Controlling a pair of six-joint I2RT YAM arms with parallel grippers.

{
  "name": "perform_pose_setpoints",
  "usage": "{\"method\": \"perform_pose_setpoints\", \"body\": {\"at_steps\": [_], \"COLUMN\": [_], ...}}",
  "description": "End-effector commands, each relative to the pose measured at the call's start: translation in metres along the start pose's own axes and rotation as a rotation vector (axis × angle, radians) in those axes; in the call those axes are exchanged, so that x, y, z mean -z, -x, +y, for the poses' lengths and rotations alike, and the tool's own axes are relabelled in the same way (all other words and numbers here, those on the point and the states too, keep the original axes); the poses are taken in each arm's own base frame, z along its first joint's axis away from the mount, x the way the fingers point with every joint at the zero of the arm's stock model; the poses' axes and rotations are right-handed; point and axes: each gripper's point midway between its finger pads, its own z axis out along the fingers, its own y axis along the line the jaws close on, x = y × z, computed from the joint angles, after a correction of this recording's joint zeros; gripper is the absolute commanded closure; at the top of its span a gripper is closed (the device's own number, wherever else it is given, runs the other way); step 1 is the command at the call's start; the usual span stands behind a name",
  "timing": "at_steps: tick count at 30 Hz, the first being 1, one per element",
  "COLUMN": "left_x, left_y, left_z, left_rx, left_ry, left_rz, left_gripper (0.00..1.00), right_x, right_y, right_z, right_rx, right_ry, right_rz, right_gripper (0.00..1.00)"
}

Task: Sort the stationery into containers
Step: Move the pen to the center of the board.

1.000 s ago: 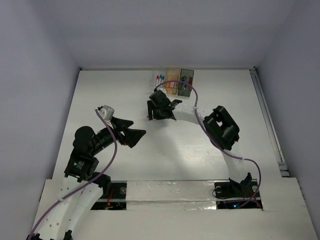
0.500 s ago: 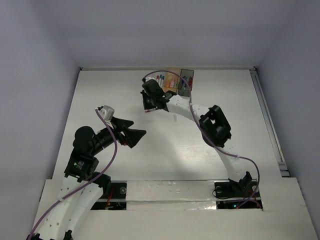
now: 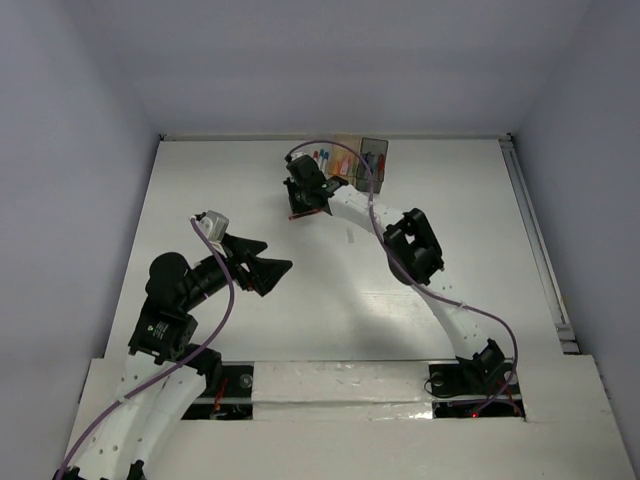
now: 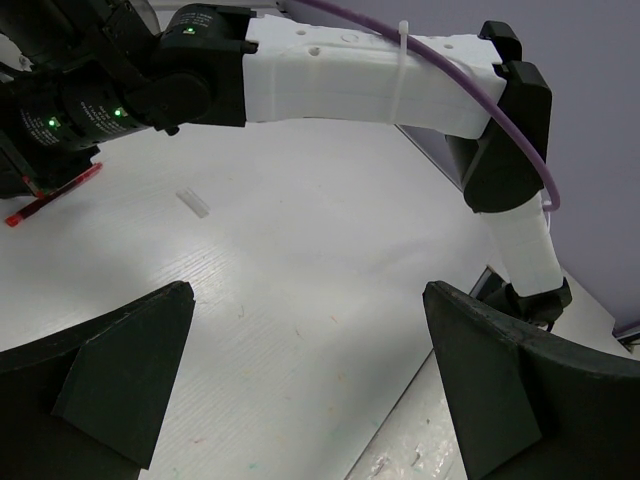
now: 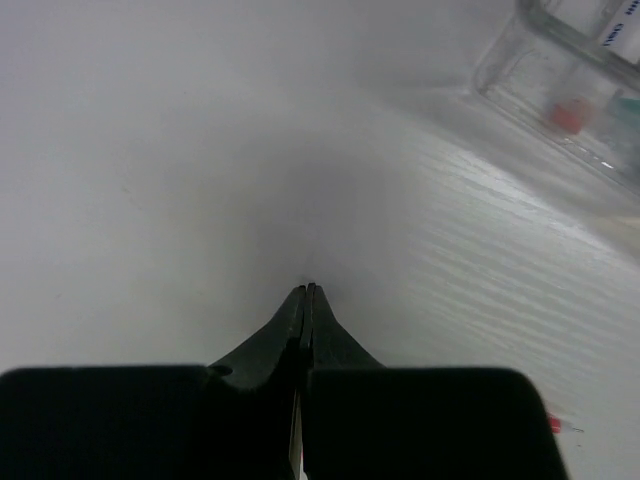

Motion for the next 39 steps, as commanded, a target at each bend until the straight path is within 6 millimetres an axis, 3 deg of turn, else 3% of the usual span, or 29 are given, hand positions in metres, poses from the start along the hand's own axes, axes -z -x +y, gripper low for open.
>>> {"method": "perform_pose_setpoints", "body": {"at_steps": [1,14,29,31,34,35,36,37,39], "left_x": [-0.001,0.0,-0.001,-0.001,-0.001,-0.002,-0.001,-0.001,-0.001], "left_y": [0.008,0.009,0.007,0.008,0.007,0.007,0.008,0.007,0.007], "left_z": [-0.007,-0.007,-0.006,-0.006,-0.006,-0.005,-0.006,-0.006,-0.006], "left_rx": [-0.028,-0.031,-0.027,-0.027,-0.025,-0.024,-0.026,-0.026,-0.027], "left_ry": [-0.036,-0.038,-0.036,-0.035,-0.033,-0.032,-0.034,-0.035,-0.036], "left_rz": [-0.035,-0.039,-0.035,-0.036,-0.034,-0.033,-0.035,-0.034,-0.035], "left_gripper": [0.01,0.01,0.01,0.01,0.01,0.01,0.01,0.01,0.01], "right_x": [0.002,0.026,0.066,0.073,0.084,0.089,0.094,0.11,0.126], "right_y": [-0.016,-0.035,-0.057,-0.051,-0.043,-0.038,-0.047,-0.034,-0.031], "right_z": [-0.003,0.012,-0.001,0.001,-0.003,-0.003,-0.008,-0.007,-0.006], "right_rx": [0.028,0.072,0.108,0.117,0.11,0.1,0.092,0.065,0.019], "right_ry": [0.006,0.148,0.133,0.142,0.118,0.114,0.1,0.095,0.101], "right_rz": [0.051,0.079,0.116,0.102,0.078,0.06,0.073,0.035,0.0], "right_gripper": [1.0,1.0,1.0,1.0,0.78,0.61,0.55,0.49,0.39]}}
